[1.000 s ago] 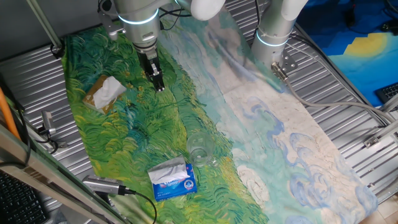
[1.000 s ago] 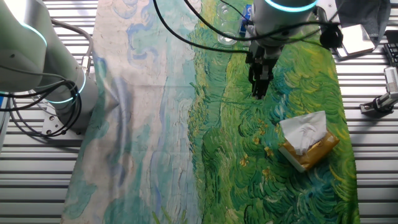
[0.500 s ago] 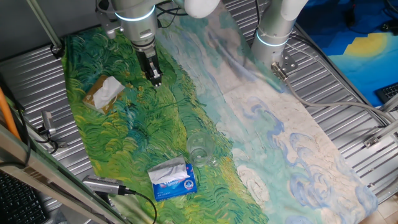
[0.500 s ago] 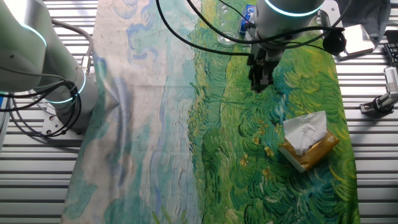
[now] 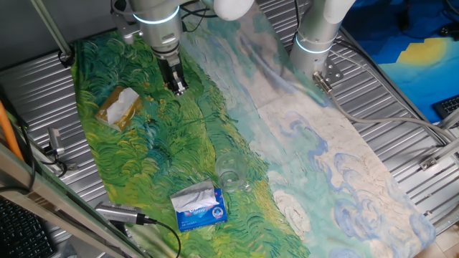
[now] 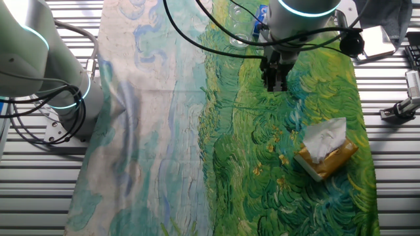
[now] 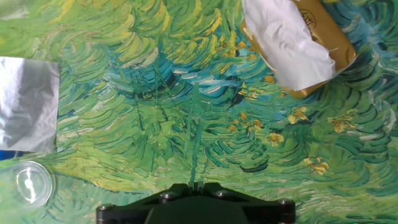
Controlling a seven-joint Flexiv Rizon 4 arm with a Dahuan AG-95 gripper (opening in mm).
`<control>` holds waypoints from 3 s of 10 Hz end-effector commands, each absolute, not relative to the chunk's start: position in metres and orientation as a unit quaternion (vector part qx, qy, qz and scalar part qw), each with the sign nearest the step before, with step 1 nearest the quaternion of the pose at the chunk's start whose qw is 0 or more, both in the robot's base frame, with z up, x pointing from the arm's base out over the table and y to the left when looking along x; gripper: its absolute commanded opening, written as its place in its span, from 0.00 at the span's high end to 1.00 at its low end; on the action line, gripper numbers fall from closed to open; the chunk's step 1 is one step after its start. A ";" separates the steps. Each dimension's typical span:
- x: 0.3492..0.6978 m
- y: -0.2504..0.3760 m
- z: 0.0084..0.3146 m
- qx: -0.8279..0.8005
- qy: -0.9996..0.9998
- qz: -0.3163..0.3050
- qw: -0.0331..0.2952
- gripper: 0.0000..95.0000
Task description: Pick up the cup
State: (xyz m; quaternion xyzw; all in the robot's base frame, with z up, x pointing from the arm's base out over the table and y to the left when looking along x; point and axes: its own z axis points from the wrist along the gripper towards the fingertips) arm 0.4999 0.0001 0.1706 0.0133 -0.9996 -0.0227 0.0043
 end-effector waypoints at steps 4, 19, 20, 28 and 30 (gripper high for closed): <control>0.499 -0.001 0.171 0.016 -1.000 -0.019 0.006 1.00; 0.497 0.082 0.174 0.057 -0.998 0.010 0.013 1.00; 0.496 0.082 0.174 0.069 -0.998 0.000 0.012 1.00; 0.496 0.082 0.174 0.094 -0.995 -0.006 0.016 1.00; 0.496 0.082 0.174 0.135 -0.991 -0.016 0.018 1.00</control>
